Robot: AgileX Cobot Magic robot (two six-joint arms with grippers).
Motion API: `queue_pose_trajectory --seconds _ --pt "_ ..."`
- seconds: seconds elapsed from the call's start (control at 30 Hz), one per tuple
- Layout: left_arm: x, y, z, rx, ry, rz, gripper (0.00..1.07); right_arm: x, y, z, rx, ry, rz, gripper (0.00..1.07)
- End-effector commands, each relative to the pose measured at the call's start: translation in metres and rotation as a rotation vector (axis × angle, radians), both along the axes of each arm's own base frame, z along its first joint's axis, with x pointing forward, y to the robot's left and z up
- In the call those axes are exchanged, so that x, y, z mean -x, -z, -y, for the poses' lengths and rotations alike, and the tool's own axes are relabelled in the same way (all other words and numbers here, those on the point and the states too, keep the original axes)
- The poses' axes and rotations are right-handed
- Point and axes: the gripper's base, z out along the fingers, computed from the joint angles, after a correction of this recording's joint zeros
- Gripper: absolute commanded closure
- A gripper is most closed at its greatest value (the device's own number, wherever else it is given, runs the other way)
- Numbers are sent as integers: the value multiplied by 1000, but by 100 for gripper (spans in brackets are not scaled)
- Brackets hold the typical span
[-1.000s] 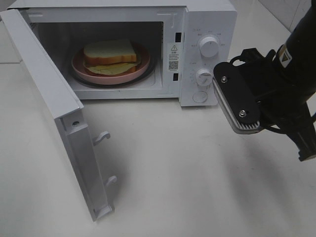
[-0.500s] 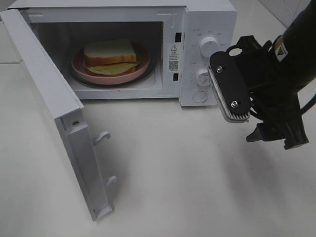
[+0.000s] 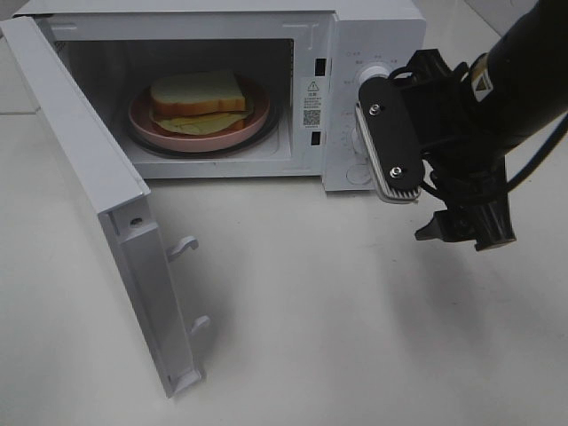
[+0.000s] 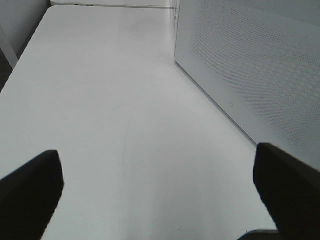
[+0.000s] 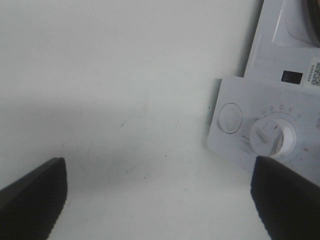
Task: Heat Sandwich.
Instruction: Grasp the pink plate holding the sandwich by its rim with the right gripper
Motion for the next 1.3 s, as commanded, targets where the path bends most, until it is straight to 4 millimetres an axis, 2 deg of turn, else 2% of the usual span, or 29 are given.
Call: queue_pose_trajectory --seconds 0.03,0.17,0.23,0.27,0.67,0.7,1.0,1.3 --pt "3 0 0 1 -2 27 9 -8 -1 -7 -12 -14 19 13" --pt "3 0 0 1 -2 27 9 -19 -3 -15 -27 -24 24 14" --pt "3 0 0 1 -2 27 9 -21 -3 -23 -37 -37 23 14" --pt "3 0 0 1 -2 27 9 -23 -3 -33 -46 -62 34 15" --pt "3 0 0 1 -2 27 9 -43 6 -74 -91 -138 88 18" --pt "3 0 0 1 -2 27 9 -47 9 -82 -97 -148 92 18" --pt "3 0 0 1 -2 27 9 -71 20 -102 -112 -152 107 19" --pt "3 0 0 1 -2 27 9 -100 40 -126 -143 -162 143 20"
